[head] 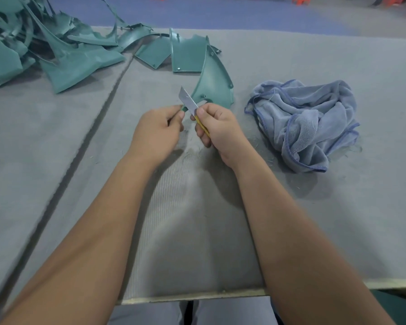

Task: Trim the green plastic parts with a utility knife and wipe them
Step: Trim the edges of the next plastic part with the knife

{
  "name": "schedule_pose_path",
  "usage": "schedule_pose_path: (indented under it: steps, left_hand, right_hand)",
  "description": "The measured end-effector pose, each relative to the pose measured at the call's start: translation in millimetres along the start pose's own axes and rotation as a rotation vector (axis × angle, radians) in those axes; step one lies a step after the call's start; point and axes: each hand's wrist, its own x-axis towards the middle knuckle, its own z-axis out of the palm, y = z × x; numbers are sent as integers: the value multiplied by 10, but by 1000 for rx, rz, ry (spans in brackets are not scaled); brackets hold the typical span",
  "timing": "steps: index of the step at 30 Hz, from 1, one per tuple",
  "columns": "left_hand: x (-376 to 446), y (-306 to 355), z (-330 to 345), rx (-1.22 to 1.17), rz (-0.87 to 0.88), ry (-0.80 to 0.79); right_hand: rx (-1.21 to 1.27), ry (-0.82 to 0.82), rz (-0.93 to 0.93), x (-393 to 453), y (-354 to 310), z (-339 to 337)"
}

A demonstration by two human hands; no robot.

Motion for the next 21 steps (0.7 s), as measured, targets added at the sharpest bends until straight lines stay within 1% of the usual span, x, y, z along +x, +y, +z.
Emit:
schedule_pose_path:
  steps: [2, 4, 6, 9, 10, 12, 14, 17, 19, 21]
  left_hand:
    - [-7, 13, 5, -12, 20, -27]
    - [-9, 32, 14, -60, 26, -98]
    - [1, 67, -2, -235, -52, -205]
    - [72, 77, -97, -511, -238, -328]
    - [92, 63, -127, -563, -279, -360]
    - [112, 24, -159, -608, -305, -400]
    - [110, -2, -161, -627, -287, -378]
    - [106, -14, -166, -639, -261, -225]
    - [112, -35, -171, -546, -226, -148]
    - [112, -38, -151, -432, -205, -173]
  right_hand:
    - [3, -12, 12, -8, -9, -6]
    - [35, -13, 25, -18, -22, -22]
    - [41, -2, 14, -26, -31, -30]
    - [35, 2, -16, -37, -39, -37]
    - [36, -3, -20, -40, -43, -39]
    - [38, -17, -25, -45, -52, -35]
    - [44, -26, -30, -42, -56, -28]
    - [24, -45, -45, -20, -48, -21]
    - [-8, -61, -47, -8, -29, -15]
    - [-46, -68, -45, 0, -4, -14]
